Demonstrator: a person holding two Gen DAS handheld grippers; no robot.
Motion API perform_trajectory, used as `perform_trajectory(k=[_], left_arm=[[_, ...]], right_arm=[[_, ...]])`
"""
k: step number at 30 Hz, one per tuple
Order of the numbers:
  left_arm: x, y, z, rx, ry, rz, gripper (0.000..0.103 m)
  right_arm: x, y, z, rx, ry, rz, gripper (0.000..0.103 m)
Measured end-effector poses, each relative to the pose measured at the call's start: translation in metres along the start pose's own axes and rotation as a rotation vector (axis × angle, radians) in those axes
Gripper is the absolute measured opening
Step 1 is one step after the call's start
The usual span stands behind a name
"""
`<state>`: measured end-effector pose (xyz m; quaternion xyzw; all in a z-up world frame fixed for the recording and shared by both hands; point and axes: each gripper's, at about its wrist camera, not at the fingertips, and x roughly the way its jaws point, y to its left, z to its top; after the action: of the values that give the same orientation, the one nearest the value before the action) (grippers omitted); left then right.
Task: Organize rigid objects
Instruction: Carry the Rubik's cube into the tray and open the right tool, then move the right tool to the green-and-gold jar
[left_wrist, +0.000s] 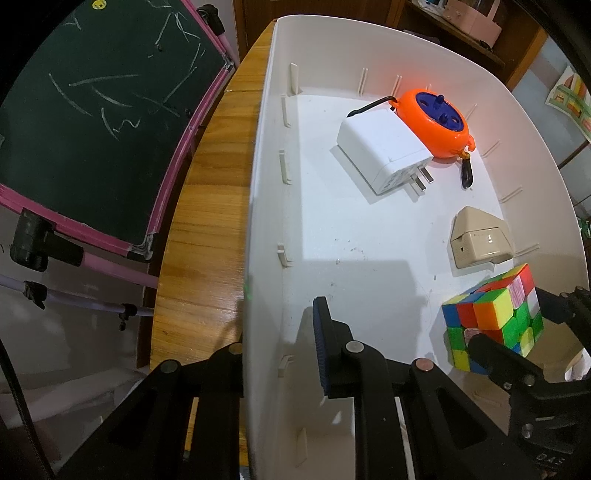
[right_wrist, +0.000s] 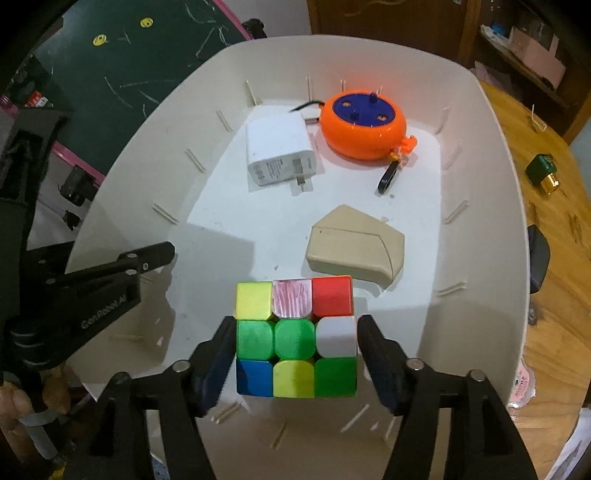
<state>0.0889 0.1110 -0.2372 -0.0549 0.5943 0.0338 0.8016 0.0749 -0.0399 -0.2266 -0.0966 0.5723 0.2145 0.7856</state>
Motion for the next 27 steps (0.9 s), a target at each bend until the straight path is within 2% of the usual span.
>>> perform_trajectory(k=[5, 12, 19, 27], left_arm=[[0.0, -0.001, -0.001, 0.006, 0.0, 0.007, 0.019], [0.0, -0.003, 0.0, 0.008, 0.004, 0.009, 0.02], [0.0, -0.003, 0.0, -0.002, 0.006, 0.006, 0.02], [0.003, -0.001, 0.0, -0.005, 0.017, 0.01, 0.021]], right_arm=[[-0.016, 0.0, -0.002, -0.005, -0.076, -0.003, 0.069], [-0.053, -0.002, -0.001, 0.002, -0.236, 0.021, 0.069], [-0.083, -0.008, -0.001, 0.01, -0.344, 0.017, 0.069], [-0.143, -0.047, 0.0, 0.055, -0.487, -0.027, 0.069]])
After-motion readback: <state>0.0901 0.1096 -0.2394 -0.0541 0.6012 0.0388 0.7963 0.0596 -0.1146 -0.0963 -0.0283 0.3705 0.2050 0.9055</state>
